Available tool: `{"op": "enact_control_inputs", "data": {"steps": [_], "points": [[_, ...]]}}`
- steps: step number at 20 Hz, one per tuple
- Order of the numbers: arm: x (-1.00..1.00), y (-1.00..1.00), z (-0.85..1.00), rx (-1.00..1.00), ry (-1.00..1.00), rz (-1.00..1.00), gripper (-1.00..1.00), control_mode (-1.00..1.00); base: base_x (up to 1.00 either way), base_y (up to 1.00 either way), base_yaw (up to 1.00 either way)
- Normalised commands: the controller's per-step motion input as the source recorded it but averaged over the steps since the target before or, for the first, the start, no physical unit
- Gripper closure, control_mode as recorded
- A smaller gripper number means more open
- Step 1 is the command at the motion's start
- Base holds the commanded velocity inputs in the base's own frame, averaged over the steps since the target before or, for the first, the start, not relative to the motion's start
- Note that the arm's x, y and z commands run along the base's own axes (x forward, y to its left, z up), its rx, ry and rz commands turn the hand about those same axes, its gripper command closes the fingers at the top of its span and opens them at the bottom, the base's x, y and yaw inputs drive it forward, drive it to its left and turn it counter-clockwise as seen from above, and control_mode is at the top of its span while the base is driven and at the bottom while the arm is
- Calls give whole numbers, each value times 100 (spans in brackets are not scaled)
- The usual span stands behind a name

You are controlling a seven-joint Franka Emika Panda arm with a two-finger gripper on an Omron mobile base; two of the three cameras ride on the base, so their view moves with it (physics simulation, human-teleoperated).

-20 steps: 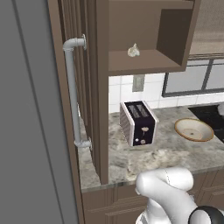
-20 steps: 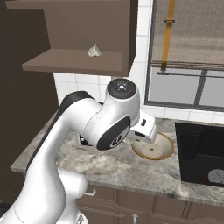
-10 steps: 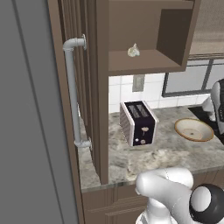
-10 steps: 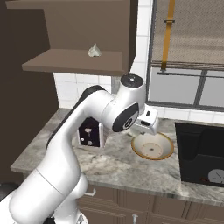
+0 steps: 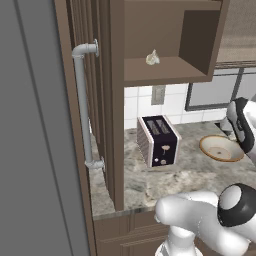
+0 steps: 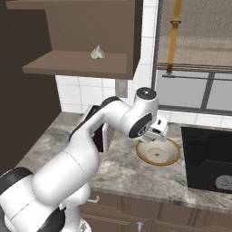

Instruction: Pick the garlics from the cabinet and place them in one bowl. Pick the sweet potato from the sink and place it in the other bowl.

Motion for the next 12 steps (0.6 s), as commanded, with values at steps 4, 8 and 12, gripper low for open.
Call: {"op": "enact_control_inputs", "data": {"steps": [4, 8, 12], "points": [[55, -27, -65, 0, 12, 0, 100, -100, 0, 0, 0], [52, -24, -52, 0, 13, 0, 100, -100, 0, 0, 0], [44, -14, -9, 1, 4, 0, 100, -100, 0, 0, 0]]}}
